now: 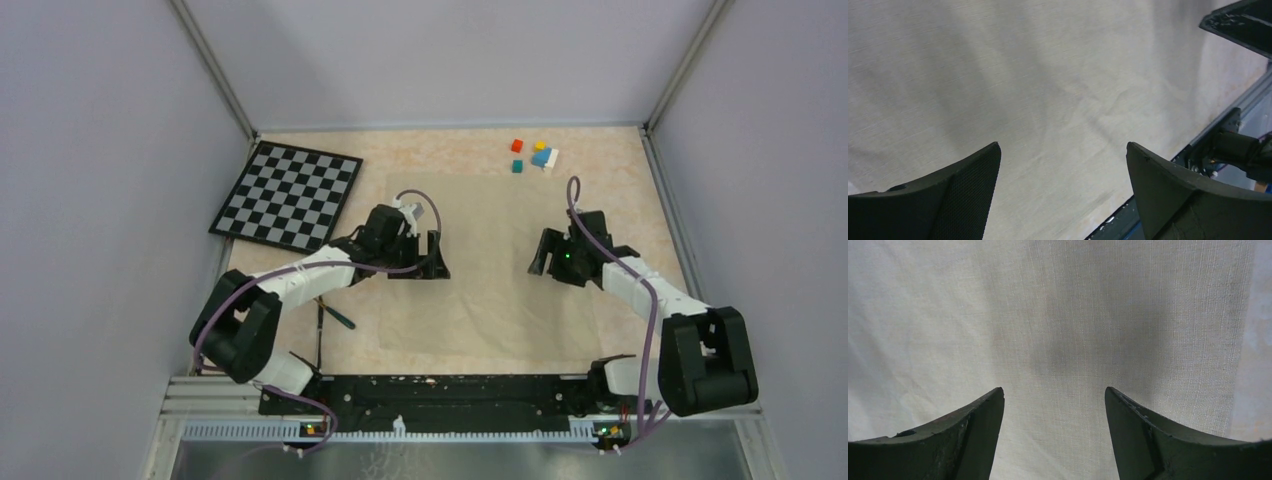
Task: Fold the napkin into a case and place the utensils inside
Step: Flatten out the crumpled napkin at the center of the board, then pick up the flattened napkin from the center of the board.
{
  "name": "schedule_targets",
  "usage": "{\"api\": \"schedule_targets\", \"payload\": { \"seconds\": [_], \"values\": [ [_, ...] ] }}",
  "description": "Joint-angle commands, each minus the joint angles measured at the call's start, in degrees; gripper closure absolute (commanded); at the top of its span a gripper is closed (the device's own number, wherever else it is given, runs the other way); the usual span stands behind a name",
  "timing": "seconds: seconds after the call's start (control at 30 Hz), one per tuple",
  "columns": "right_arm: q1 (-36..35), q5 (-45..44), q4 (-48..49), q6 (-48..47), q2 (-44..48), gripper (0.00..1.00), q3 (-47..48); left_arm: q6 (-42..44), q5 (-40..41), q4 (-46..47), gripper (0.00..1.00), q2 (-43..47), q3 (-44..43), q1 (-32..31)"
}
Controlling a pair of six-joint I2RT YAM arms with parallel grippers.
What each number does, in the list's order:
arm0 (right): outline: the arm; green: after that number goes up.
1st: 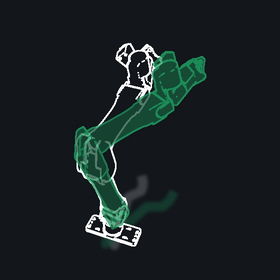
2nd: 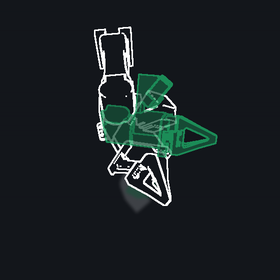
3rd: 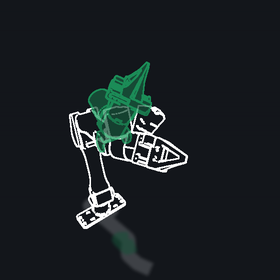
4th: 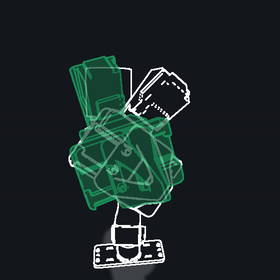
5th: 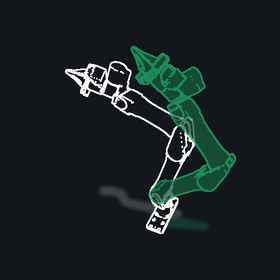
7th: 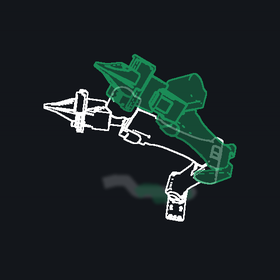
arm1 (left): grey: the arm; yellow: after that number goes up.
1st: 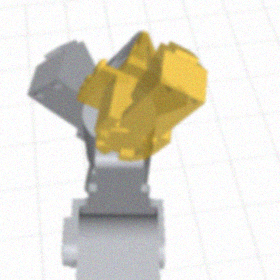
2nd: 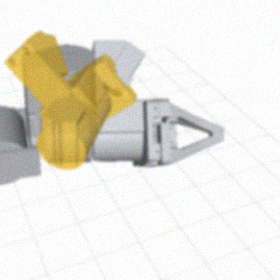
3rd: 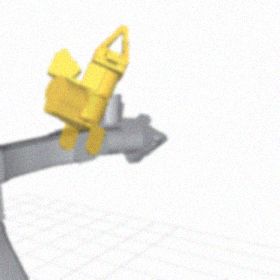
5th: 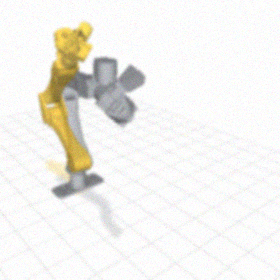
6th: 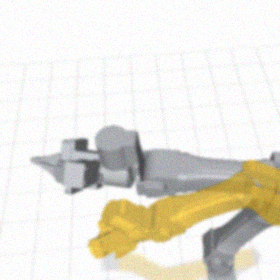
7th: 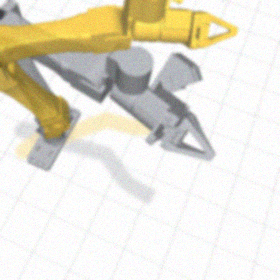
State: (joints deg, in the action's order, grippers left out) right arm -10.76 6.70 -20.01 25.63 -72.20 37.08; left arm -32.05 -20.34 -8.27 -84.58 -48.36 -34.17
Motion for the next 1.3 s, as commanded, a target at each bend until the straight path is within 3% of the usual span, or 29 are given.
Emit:
{"api": "schedule_targets", "payload": {
  "seconds": [0.0,0.43,0.6,0.7,0.8,0.87,0.93,1.03,1.27],
  "values": [
    [-0.4,0.8,4.2,-2.4,-1.8,0.27,-0.5,-1.1,8.9,1.2,0.01,-0.2,-0.3,0.8],
    [-0.5,2.0,7.1,-3.8,-13.5,0.27,6.9,-2.6,19.7,0.2,0.01,-8.0,-1.9,4.1],
    [-1.1,1.2,-4.2,-1.8,-5.8,0.27,10.5,0.0,21.1,-3.3,0.01,-3.9,-3.8,4.1],
    [-0.5,-6.9,-15.2,6.8,1.5,0.26,10.7,0.6,16.5,-5.3,0.01,0.9,-3.6,4.0],
    [4.6,-13.1,-29.7,20.1,7.9,0.36,8.4,0.4,11.6,-5.2,0.01,7.5,-1.1,3.9],
    [8.9,-13.6,-37.1,21.8,10.6,0.49,6.9,0.4,9.1,-4.6,0.01,12.8,1.1,3.9],
    [12.2,-16.7,-43.0,24.0,12.6,0.50,6.3,0.6,7.5,-4.5,0.01,16.8,2.9,3.9],
    [13.0,-21.8,-46.6,27.0,14.2,0.50,4.8,1.3,5.9,-4.5,0.01,21.0,4.4,3.9],
    [13.0,-21.0,-47.6,27.9,11.5,0.48,3.7,2.6,3.5,-6.2,0.01,26.4,4.5,3.9]
  ]
}}
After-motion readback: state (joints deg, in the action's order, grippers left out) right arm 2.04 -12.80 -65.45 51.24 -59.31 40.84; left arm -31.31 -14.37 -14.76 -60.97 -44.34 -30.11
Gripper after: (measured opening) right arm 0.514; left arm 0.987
